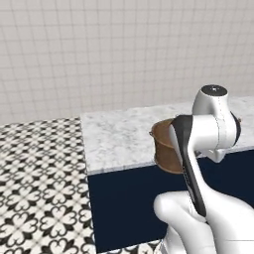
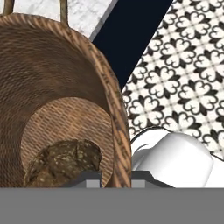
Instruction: Open the cabinet, pick up the bread from the cabinet and place it in the basket. Then move the basket to the dining counter.
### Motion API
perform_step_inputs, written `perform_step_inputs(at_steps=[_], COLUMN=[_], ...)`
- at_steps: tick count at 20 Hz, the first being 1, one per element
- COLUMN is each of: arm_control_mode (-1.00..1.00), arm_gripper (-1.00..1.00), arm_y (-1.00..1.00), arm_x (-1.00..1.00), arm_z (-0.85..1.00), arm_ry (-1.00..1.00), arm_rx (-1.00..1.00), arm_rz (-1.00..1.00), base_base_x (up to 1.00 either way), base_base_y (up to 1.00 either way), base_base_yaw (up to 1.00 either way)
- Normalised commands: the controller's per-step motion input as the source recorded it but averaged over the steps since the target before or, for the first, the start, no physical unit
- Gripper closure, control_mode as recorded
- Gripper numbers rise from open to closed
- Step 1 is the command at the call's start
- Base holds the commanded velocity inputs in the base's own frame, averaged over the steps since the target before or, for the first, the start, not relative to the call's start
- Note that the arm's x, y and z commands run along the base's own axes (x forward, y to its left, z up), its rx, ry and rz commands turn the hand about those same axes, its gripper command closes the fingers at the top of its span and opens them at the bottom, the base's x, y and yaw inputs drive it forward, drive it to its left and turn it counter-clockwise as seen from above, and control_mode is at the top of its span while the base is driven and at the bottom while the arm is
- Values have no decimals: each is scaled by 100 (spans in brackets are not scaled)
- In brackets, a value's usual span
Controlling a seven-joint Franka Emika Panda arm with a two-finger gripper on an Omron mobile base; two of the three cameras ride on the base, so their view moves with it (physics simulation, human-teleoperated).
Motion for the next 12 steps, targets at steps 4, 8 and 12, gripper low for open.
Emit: perform_step_inputs(at_steps=[4,8,12], arm_control_mode=[100,100,-100], arm_gripper=[100,100,100], arm_y=[0,0,0], arm_x=[0,0,12], arm_z=[0,0,-3], arm_ry=[0,0,0], arm_rx=[0,0,0], arm_rz=[0,0,0], base_base_x=[75,77,49], base_base_y=[42,29,10], base_base_yaw=[-3,-1,0])
